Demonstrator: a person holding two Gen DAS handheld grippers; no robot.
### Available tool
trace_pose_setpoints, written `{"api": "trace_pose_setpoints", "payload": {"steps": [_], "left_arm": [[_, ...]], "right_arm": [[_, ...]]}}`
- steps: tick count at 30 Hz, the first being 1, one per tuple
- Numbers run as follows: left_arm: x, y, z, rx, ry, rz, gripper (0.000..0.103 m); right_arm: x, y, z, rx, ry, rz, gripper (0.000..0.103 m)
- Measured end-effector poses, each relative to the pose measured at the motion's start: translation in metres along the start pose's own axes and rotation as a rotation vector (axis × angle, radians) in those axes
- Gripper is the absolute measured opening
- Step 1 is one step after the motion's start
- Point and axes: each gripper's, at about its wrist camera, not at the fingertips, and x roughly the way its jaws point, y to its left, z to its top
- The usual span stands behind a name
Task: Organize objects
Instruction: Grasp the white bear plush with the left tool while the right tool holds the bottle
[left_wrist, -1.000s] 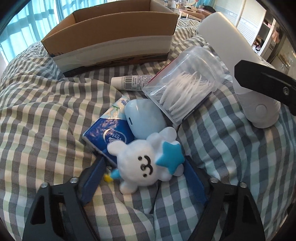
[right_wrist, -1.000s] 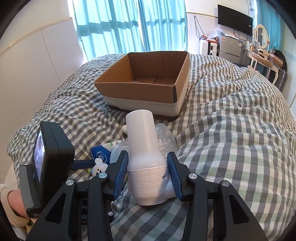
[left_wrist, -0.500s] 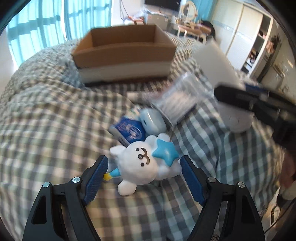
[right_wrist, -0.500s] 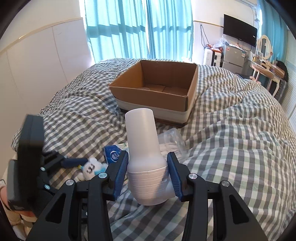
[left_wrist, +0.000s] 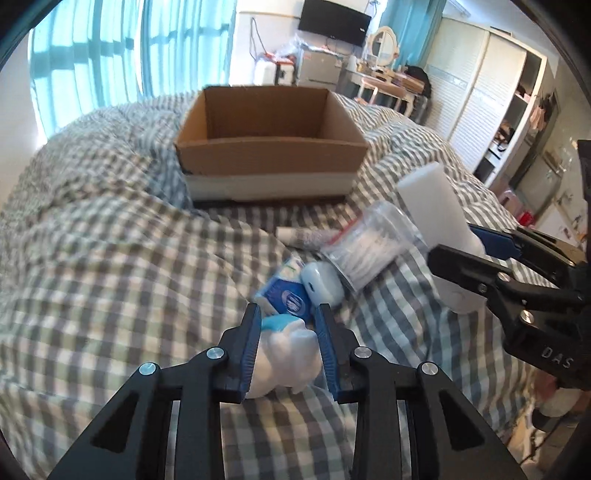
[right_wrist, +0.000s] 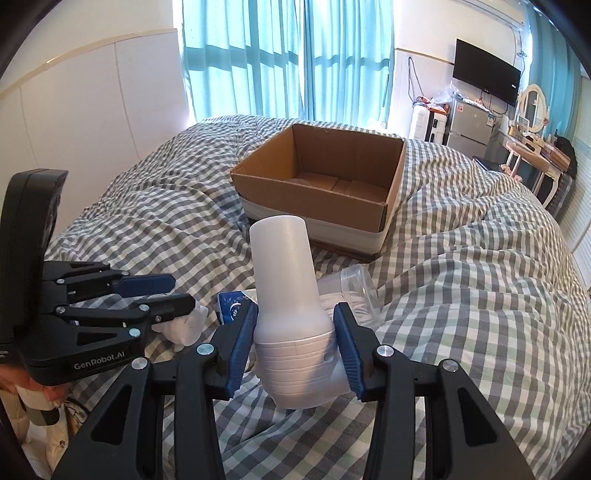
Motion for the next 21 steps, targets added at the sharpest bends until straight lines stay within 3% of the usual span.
{"api": "trace_pose_setpoints", "payload": {"steps": [3, 4, 5, 6, 13, 21], "left_arm": [[0.007, -0.005, -0.007, 0.034, 0.011, 0.033, 0.039], [0.01, -0.006, -0.009, 0.046, 0.021, 0.051, 0.054], [0.013, -0.007, -0.012, 0.052, 0.039, 0.084, 0.076], [0.017, -0.005, -0.015, 0.049, 0.058, 0.112, 0.085], [0.027, -0.002, -0.023, 0.056, 0.075, 0.099, 0.085], [0.035, -0.021, -0.038, 0.171, 0.109, 0.127, 0.085]], "right_arm": [[0.006, -0.003, -0.003, 0.015, 0.016, 0.001, 0.043], [0.008, -0.004, -0.004, 0.019, 0.02, 0.004, 0.043], [0.009, -0.005, -0.004, 0.022, 0.023, 0.005, 0.043], [0.01, -0.006, -0.005, 0.023, 0.025, 0.008, 0.043], [0.013, -0.008, -0.008, 0.033, 0.03, 0.016, 0.043], [0.007, -0.004, -0.008, 0.03, 0.022, 0.022, 0.043]]}}
